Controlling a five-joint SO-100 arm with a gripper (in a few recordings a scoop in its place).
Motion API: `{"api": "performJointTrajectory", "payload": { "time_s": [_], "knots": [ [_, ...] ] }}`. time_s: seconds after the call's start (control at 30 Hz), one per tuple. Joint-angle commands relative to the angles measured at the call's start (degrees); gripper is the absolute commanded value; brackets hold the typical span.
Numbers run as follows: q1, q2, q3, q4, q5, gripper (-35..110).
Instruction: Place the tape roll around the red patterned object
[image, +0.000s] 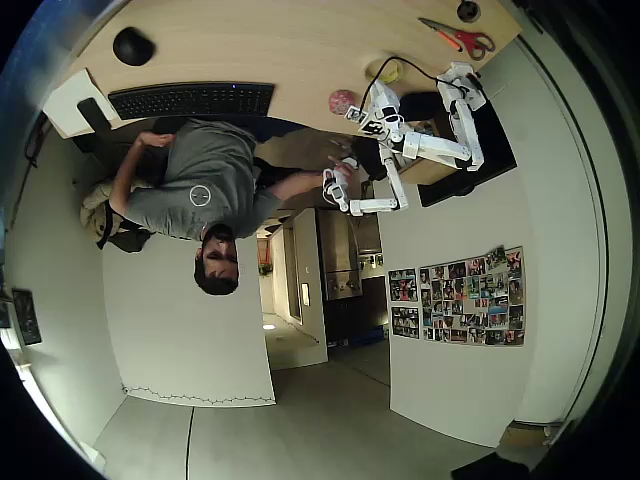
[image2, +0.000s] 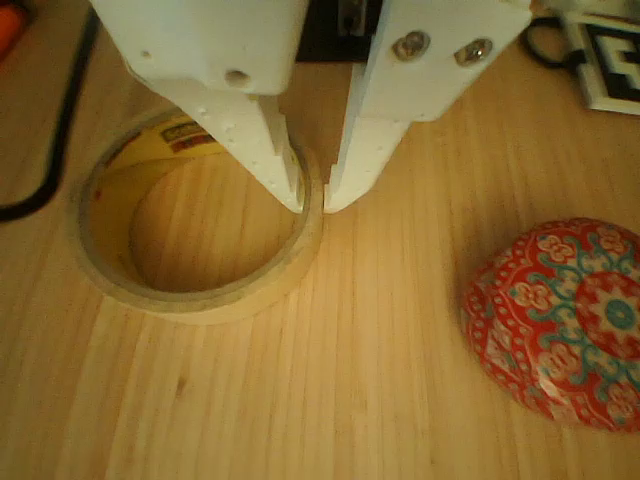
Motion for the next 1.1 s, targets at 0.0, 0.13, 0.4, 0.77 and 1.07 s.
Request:
{"api": "performJointTrajectory", "payload": {
  "time_s": [0.0,0.13,0.4,0.77,1.07],
  "knots": [
    [0.3,2.5,-5.2,3.7,-1.8,0],
    [0.1,6.6,-12.7,11.2,-2.5,0],
    [0.4,15.6,-20.0,17.1,-12.9,0],
    [-16.8,-7.6,-47.1,19.0,-15.9,0],
    [-22.1,-18.7,-58.4,19.0,-20.8,0]
  ]
}}
